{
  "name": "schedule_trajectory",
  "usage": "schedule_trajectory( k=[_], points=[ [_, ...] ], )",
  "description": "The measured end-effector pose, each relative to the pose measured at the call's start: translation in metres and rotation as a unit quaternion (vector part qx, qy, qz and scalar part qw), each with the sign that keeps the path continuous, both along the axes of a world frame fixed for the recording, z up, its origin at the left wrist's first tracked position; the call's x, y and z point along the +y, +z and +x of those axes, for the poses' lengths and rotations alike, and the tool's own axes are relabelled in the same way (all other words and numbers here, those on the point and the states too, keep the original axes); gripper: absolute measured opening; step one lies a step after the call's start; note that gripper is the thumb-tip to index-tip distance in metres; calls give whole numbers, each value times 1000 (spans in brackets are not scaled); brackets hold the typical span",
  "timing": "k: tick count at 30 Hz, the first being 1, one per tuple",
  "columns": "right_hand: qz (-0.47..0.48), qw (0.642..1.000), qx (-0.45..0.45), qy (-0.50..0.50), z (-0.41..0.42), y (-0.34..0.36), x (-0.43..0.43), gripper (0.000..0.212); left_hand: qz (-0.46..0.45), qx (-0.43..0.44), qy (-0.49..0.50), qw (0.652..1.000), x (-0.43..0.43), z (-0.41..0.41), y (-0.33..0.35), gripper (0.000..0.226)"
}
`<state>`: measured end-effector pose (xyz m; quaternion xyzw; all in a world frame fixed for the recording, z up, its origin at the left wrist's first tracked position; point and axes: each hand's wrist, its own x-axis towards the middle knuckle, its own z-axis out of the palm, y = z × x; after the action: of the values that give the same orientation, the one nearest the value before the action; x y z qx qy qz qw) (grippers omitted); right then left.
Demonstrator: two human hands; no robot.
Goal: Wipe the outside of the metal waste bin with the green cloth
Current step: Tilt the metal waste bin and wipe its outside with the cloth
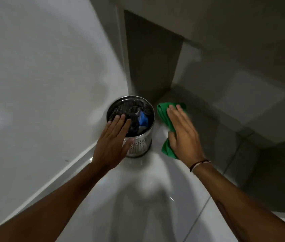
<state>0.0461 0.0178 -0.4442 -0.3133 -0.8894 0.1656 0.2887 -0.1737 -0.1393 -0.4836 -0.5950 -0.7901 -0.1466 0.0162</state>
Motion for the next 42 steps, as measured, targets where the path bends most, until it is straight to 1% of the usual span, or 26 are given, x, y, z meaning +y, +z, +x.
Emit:
schedule_trajectory(
  k=[2,4,7,8,10,11,13,15,18,21,23,26,29,33,37,40,42],
  points=[
    [8,1000,13,9,-20,-32,16,70,26,46,-37,998,17,-12,-36,67],
    [28,999,29,23,-34,-59,29,69,98,97,-63,988,30,-23,-62,57],
    [20,996,84,-7,-49,-97,41,71,202,140,-58,968,38,-28,-86,44],
    [7,993,111,-30,-53,-107,41,71,214,157,-52,963,42,-29,-90,44],
    [-21,984,160,-73,-60,-119,40,70,189,189,-52,962,48,-29,-89,48],
    [-38,978,182,-94,-62,-121,38,69,175,199,-58,963,50,-29,-86,49],
    [-69,960,228,-149,-64,-118,33,66,180,202,-79,959,50,-28,-80,49],
    [-117,936,269,-192,-67,-117,29,65,161,161,-95,969,48,-32,-76,51],
    [-139,916,312,-212,-60,-99,24,63,136,75,-77,985,45,-36,-60,52],
    [-156,910,322,-209,-55,-85,17,62,143,2,-49,988,39,-47,-43,52],
    [-169,910,319,-206,-49,-81,9,61,157,-37,-43,986,34,-50,-34,54],
    [-196,912,307,-189,-38,-82,-3,60,170,-104,-22,980,26,-50,-25,51],
    [-218,918,292,-154,-29,-84,-29,61,187,-95,21,978,22,-48,-16,51],
    [-234,924,280,-115,-19,-93,-53,63,170,-54,75,981,24,-56,-3,67],
    [-252,926,272,-76,-27,-103,-78,65,196,-100,74,973,19,-66,2,73],
    [-218,947,230,-46,-54,-95,-94,69,212,-113,100,965,20,-63,6,74],
    [-169,968,186,-6,-79,-86,-109,74,221,-116,126,960,21,-62,8,73]
  ],
)
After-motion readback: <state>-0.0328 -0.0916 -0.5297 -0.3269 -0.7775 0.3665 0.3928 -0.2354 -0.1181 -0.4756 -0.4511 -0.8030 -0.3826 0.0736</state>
